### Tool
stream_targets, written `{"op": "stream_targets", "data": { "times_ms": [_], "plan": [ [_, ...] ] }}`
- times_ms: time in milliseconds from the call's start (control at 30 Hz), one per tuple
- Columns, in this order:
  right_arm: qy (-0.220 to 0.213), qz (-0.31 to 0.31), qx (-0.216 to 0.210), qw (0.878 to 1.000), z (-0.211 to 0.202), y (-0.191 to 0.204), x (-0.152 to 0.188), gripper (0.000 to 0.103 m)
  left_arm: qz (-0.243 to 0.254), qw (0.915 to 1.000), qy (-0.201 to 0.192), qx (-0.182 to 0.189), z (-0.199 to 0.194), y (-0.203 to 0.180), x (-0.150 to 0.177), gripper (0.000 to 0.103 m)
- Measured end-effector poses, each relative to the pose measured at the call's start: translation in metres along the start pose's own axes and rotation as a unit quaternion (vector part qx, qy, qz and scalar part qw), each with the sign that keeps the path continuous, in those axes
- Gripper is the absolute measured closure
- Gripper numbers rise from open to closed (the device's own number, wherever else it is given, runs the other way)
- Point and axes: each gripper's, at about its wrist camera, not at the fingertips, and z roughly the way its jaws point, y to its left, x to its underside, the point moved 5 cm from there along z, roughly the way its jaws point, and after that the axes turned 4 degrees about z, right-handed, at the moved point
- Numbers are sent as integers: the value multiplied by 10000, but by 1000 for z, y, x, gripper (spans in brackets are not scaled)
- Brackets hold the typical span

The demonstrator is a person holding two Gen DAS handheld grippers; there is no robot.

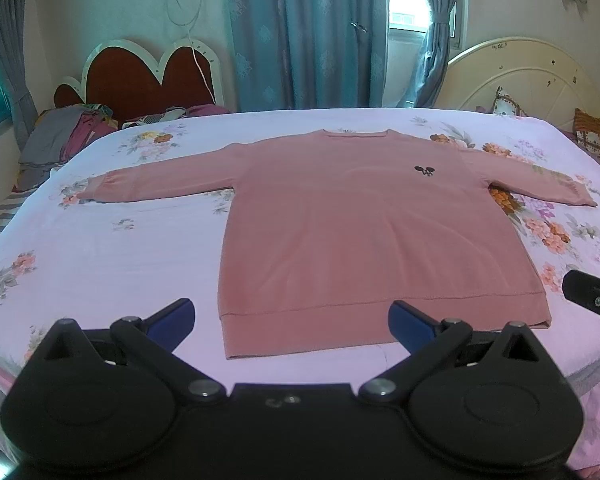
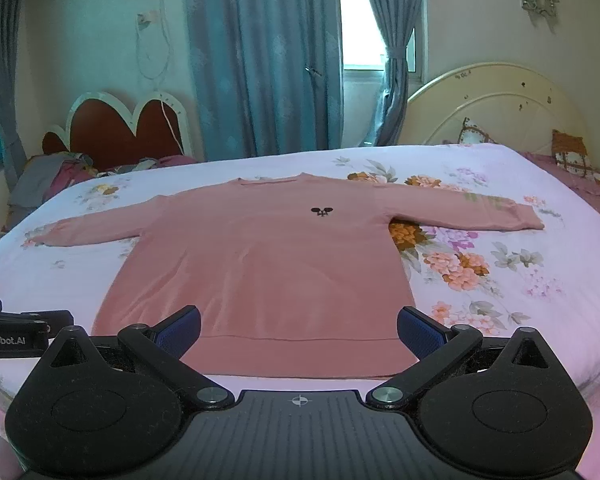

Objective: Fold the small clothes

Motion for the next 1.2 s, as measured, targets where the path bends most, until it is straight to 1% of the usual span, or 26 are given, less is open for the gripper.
{"op": "stream_targets", "data": {
  "times_ms": [367, 633, 900, 1200],
  "plan": [
    [25, 45, 40, 10000, 9, -8, -6, 0, 5, 10000, 58, -4, 11, -8, -9, 0],
    [80, 90, 87, 9999, 24, -15, -14, 0, -3, 9999, 126, -14, 26, -12, -19, 0],
    [139, 186, 166, 9996, 45, -26, -22, 0, 10, 9998, 183, -51, 46, -16, -31, 0],
    [234, 288, 279, 9989, 80, -46, -37, 0, 35, 9996, 261, -93, 80, -22, -51, 0]
  ]
}}
